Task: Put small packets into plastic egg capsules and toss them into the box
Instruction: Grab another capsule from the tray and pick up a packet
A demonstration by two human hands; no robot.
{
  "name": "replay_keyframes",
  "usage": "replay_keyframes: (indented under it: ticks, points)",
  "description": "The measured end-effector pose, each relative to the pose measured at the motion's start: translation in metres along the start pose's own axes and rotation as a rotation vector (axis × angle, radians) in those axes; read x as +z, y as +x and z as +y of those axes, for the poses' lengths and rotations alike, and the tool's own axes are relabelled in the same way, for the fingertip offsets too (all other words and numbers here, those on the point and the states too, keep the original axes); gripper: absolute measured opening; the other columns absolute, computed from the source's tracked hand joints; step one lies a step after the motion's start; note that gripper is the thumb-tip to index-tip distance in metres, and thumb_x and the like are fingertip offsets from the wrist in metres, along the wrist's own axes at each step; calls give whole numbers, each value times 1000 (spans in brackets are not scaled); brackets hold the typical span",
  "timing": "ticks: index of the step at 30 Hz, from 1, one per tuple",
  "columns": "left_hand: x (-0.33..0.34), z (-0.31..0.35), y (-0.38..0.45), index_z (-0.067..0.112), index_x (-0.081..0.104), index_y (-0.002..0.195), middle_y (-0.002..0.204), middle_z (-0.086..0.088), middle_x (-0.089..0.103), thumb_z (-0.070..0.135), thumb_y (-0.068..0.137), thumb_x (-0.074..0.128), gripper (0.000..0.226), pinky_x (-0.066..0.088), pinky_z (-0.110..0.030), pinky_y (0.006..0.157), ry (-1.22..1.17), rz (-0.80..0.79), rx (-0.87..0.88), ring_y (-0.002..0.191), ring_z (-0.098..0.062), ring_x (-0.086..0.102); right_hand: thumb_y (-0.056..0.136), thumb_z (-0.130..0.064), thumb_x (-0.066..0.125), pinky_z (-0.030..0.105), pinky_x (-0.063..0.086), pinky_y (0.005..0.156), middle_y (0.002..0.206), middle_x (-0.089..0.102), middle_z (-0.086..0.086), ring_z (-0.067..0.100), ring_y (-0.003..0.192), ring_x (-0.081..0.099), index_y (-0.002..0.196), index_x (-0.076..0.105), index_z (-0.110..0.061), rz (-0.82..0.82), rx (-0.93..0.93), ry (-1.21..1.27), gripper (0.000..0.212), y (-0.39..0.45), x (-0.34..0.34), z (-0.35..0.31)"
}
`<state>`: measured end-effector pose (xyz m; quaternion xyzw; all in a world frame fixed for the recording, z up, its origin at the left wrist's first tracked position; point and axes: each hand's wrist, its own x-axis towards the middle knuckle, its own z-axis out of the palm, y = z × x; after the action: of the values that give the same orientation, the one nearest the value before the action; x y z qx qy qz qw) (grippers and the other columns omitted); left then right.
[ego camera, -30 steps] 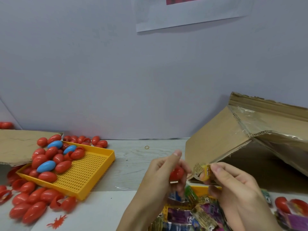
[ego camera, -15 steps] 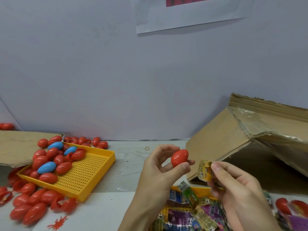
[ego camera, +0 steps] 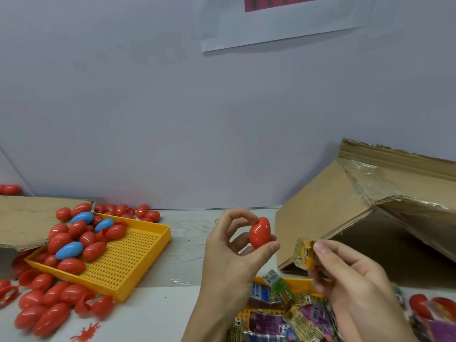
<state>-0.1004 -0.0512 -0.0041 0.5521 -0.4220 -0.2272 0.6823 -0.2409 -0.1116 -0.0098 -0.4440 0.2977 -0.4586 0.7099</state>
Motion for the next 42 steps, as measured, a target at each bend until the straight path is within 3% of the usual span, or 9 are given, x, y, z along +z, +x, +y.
replay_keyframes:
  ticks: [5, 12, 18, 25, 30, 34, 38, 40, 42]
  points:
    - [0, 0, -1, 37, 62, 99, 101, 1, 70, 0, 77, 79, 46, 55, -16, 73, -47, -6, -20, 89, -21, 75, 62, -17, 64, 33, 31, 51, 57, 59, 11, 20, 55, 51, 68, 75, -9, -1, 17, 1, 15, 1, -2, 0]
    - [0, -3, 2, 19, 62, 112, 103, -5, 76, 11, 86, 69, 27, 59, -28, 76, -185, 45, -130, 102, -22, 71, 62, -16, 64, 33, 32, 52, 57, 59, 10, 18, 53, 52, 66, 75, -9, -8, 28, 1, 14, 1, -1, 0]
    - [0, 6, 2, -1, 61, 113, 104, -32, 69, 24, 84, 55, 39, 61, -35, 71, -668, 3, -341, 99, -42, 70, 62, -16, 64, 33, 32, 52, 57, 58, 13, 19, 54, 51, 67, 75, -8, -5, 35, 1, 15, 1, -1, -1]
    - [-7, 9, 3, 0, 76, 97, 96, -28, 70, 25, 84, 48, 40, 61, -36, 66, -898, -88, -409, 90, -38, 72, 62, -17, 64, 33, 32, 53, 56, 58, 11, 19, 55, 52, 67, 75, -9, 4, 30, 6, 15, 2, -1, 1]
    - [-8, 9, 3, 0, 72, 105, 91, -26, 68, 21, 81, 55, 36, 60, -36, 65, -844, -96, -399, 80, -36, 71, 63, -16, 63, 33, 31, 53, 57, 58, 12, 21, 56, 52, 65, 75, -8, 10, 38, 13, 14, 2, -2, 1]
    - [-6, 7, 3, 5, 62, 101, 89, -21, 65, -1, 64, 65, 38, 55, -31, 58, -687, -64, -343, 68, -30, 63, 64, -15, 61, 33, 29, 52, 58, 59, 12, 22, 56, 52, 62, 74, -8, 19, 39, 33, 15, 2, -3, 0]
    - [0, 0, 3, 8, 53, 94, 82, -16, 65, -2, 73, 59, 23, 42, -25, 43, -427, -71, -367, 56, -28, 57, 63, -17, 60, 32, 29, 52, 65, 62, 18, 22, 59, 55, 59, 72, -9, 27, 30, 39, 15, 4, -3, 1]
    - [2, -4, 2, 13, 53, 88, 73, -10, 61, -2, 84, 51, 15, 37, -23, 42, -313, -110, -385, 50, -23, 49, 64, -17, 59, 32, 30, 52, 68, 65, 20, 24, 62, 56, 60, 71, -7, 15, 23, 45, 15, 4, -3, 1]
    - [3, -6, 0, 18, 58, 83, 71, -6, 55, 11, 82, 56, 8, 37, -24, 46, -231, -187, -364, 49, -19, 42, 65, -19, 58, 32, 31, 53, 71, 68, 20, 23, 63, 59, 60, 71, -9, -16, 19, 26, 17, 4, -4, 2]
